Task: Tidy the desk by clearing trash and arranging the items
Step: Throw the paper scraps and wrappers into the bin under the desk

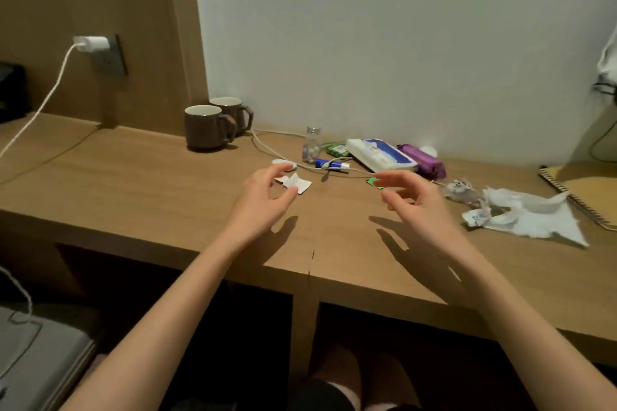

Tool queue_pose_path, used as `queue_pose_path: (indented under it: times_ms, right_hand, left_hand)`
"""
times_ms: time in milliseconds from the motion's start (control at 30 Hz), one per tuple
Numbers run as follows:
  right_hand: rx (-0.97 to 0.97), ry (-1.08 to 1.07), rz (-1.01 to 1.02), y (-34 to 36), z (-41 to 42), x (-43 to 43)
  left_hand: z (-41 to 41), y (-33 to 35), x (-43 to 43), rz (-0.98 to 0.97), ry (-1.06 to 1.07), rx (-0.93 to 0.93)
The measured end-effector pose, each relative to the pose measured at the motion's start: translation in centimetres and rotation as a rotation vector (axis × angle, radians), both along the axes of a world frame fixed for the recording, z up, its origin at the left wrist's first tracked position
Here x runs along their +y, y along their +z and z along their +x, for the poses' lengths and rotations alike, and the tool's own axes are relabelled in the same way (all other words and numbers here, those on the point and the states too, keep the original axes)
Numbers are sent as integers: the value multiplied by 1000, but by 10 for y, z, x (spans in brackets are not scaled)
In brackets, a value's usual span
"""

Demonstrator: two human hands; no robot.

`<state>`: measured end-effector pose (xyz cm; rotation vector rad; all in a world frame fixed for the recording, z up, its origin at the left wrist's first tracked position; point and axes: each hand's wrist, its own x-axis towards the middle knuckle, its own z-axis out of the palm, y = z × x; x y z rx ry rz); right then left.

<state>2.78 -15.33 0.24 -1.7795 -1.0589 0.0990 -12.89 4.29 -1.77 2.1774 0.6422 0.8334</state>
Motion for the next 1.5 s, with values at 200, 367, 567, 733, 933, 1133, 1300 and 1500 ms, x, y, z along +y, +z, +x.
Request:
queue_pose_path:
  times_ms: [200,367,567,733,933,1133,1300,1500]
  right_hand:
    - [46,-164,-136,-13,64,11]
    - [-238,-204,-329,-23,98,38]
    - [-452,-261,-461,-32,97,65]
    - [-424,-119,-404,-34,87,62]
    - [-201,23,-333,-29,81,50]
    - [-10,52,-278,-23,79,46]
    - [44,-3,-261,-23,70,49]
    - [236,106,-139,1,10,42]
  left_hand:
    - [51,-21,29,117,177,239]
    - [60,-26,36,176,213,307]
    - [56,-30,34,235,153,225]
    - [50,-33,35,211,79,162]
    - [48,-29,33,96,52,96]
    - [45,-23,30,21,56,-6]
    - [40,-12,22,-79,29,-123]
    - [-7,16,2,-207,18,-284]
